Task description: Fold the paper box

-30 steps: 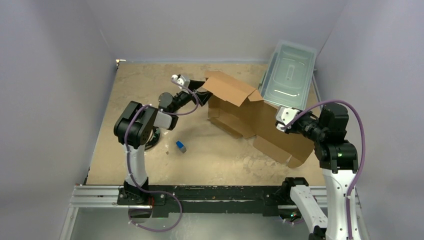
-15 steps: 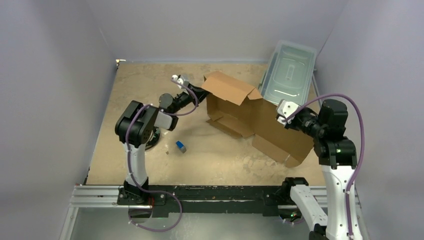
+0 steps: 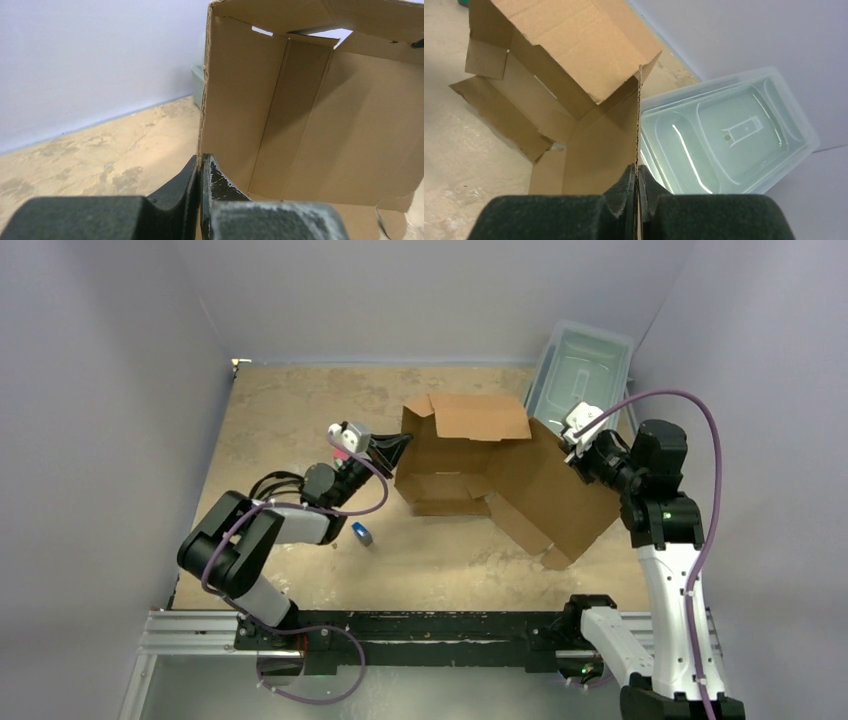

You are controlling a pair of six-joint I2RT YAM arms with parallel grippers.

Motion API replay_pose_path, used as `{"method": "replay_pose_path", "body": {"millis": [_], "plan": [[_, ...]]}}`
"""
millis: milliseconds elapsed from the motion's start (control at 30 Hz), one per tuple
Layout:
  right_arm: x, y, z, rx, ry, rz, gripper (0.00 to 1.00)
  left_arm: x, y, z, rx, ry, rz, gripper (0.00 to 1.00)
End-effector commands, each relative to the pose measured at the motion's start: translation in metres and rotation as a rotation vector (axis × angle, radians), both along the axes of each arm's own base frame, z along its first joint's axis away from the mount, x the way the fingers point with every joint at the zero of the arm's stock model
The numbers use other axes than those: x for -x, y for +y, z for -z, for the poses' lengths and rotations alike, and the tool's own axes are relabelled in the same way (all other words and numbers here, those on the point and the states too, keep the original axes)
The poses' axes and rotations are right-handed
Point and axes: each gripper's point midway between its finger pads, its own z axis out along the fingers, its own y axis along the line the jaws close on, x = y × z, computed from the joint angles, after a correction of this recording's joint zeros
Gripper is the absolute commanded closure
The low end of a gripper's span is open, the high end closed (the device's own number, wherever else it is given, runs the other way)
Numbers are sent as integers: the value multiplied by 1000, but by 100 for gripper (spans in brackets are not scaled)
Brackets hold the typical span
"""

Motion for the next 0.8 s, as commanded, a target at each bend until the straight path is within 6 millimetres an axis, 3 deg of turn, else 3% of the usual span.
{"method": "replay_pose_path", "body": {"millis": [0, 233, 533, 767], "plan": [[1, 8, 4, -77, 24, -9, 93, 3, 22, -1, 5, -12, -139, 100], [2, 5, 28, -87, 92, 21, 81, 21, 35, 9, 25, -2, -174, 100], [16, 2, 45, -95, 126, 55, 54, 33, 42, 10, 16, -27, -178, 100], [14, -12, 52, -53, 124, 126, 37, 42, 42, 13, -30, -60, -157, 100]]}}
